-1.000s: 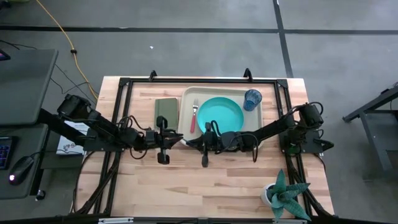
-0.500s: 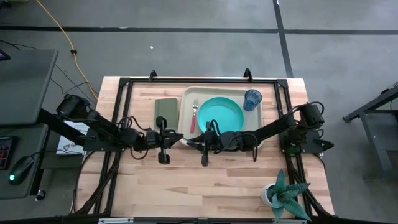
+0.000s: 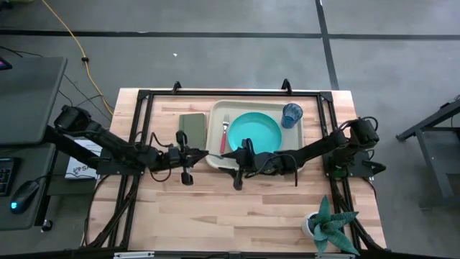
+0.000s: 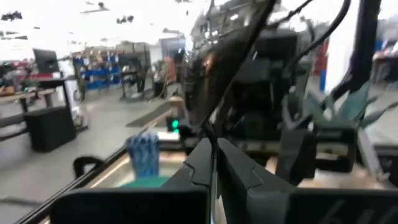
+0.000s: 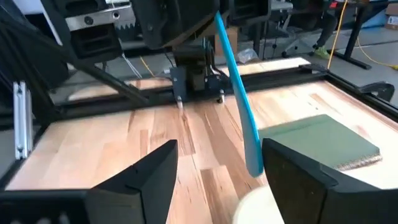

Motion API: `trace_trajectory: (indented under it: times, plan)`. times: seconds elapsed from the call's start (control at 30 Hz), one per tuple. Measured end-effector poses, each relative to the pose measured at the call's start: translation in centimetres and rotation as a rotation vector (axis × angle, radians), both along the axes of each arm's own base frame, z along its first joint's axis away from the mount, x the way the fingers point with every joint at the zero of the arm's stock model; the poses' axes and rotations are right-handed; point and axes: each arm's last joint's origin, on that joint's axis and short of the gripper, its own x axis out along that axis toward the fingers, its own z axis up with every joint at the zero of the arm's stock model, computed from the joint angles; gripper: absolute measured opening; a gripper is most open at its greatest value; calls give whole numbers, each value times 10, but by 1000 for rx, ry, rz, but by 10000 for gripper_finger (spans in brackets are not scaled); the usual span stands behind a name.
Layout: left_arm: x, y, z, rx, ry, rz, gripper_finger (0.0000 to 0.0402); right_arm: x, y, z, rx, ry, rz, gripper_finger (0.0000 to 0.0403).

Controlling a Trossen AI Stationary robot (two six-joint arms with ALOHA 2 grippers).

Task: Pick and place plate/cup/fork/spoon on tray
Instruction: Put the blue spoon on the gray table tray to the left of the pink fork

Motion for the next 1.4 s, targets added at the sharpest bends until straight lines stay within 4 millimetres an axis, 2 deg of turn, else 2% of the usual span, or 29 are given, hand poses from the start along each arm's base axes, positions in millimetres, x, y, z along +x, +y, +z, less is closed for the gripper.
trace_trajectory:
  times: [0.1, 0.2, 0.33, 0.43, 0.53, 0.7, 0.8, 0.9, 1.1, 1.4]
  plan:
    - [-4, 4, -4, -29, 76, 54, 0, -6, -2, 5, -14, 42, -15, 224]
    - [-4, 21, -8, -133, 192, 72, 0, -16, -6, 12, -27, 112, -81, 224]
    - [9, 58, -1, -387, 407, 12, 0, -28, -10, 25, -15, 132, -123, 225]
    - [21, 85, -6, -498, 552, 44, 0, -31, -11, 31, -5, 118, -122, 225]
    - [34, 114, -9, -616, 581, 19, 0, -32, -11, 32, -3, 124, -117, 225]
    - [49, 155, -32, -823, 586, -12, 0, -33, -10, 29, 20, 160, -93, 225]
    - [53, 172, -45, -913, 586, 4, 0, -35, -11, 26, 31, 185, -101, 225]
    - [51, 183, -58, -981, 604, 37, 0, -35, -11, 26, 32, 186, -101, 225]
    - [46, 197, -69, -1020, 612, 96, 0, -35, -11, 26, 33, 188, -102, 225]
    - [46, 208, -92, -1029, 647, 189, 0, -34, -11, 27, 45, 175, -105, 225]
